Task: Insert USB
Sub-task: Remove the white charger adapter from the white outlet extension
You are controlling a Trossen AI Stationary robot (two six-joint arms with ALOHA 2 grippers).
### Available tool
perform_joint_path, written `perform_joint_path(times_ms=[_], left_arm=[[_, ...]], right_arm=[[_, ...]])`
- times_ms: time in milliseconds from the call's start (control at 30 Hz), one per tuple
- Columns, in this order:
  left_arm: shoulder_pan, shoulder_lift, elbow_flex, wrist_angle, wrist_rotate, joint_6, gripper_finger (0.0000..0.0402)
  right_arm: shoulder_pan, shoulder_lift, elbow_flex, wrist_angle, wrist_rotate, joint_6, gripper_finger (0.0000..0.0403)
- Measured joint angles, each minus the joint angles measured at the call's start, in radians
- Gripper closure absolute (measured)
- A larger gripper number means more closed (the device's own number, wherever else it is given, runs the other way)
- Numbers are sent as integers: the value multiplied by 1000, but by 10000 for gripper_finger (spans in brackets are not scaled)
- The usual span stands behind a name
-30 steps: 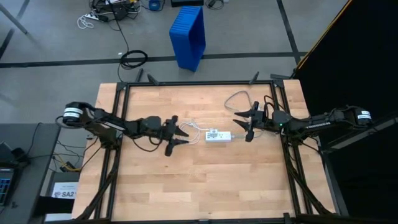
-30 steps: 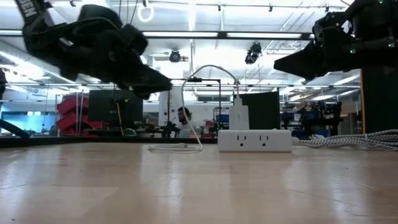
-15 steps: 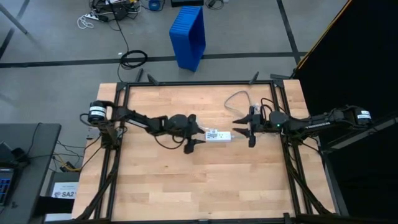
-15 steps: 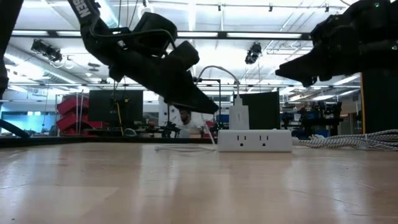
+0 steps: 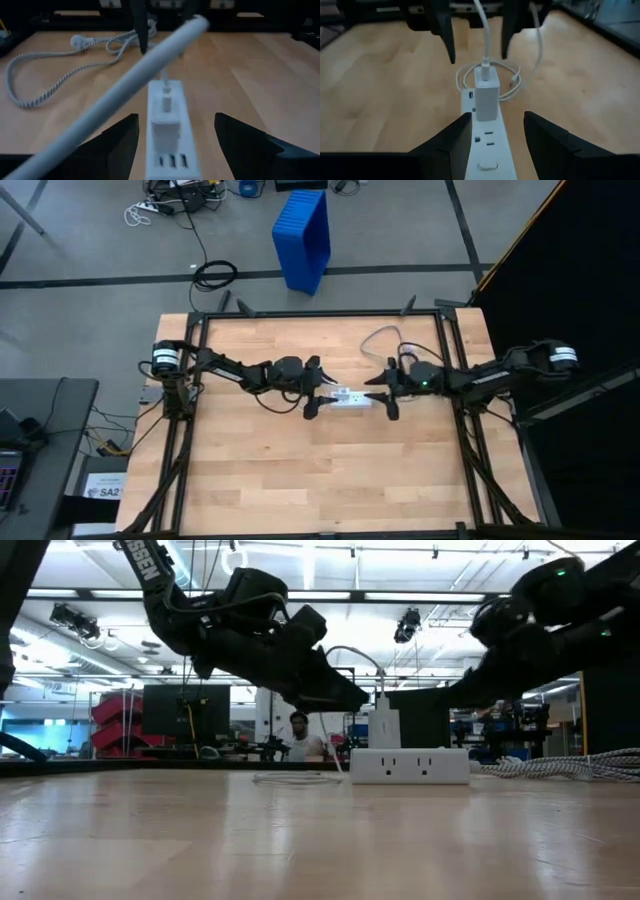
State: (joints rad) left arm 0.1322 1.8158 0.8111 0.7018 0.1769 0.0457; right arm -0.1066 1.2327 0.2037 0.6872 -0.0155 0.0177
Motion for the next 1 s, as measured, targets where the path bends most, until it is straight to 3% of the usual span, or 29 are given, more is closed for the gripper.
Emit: perform_joint_path(times_ms=[333, 567, 1000], left_arm=[[18, 33, 53, -16, 12, 5, 151], [18, 132, 112, -16, 32, 4, 151], [18, 164, 130, 21, 43, 3, 163]], right_arm=[[4, 214, 63, 109, -66, -17, 252], [5, 251, 64, 121, -69, -18, 257], [-1, 289, 67, 104, -64, -19, 256]])
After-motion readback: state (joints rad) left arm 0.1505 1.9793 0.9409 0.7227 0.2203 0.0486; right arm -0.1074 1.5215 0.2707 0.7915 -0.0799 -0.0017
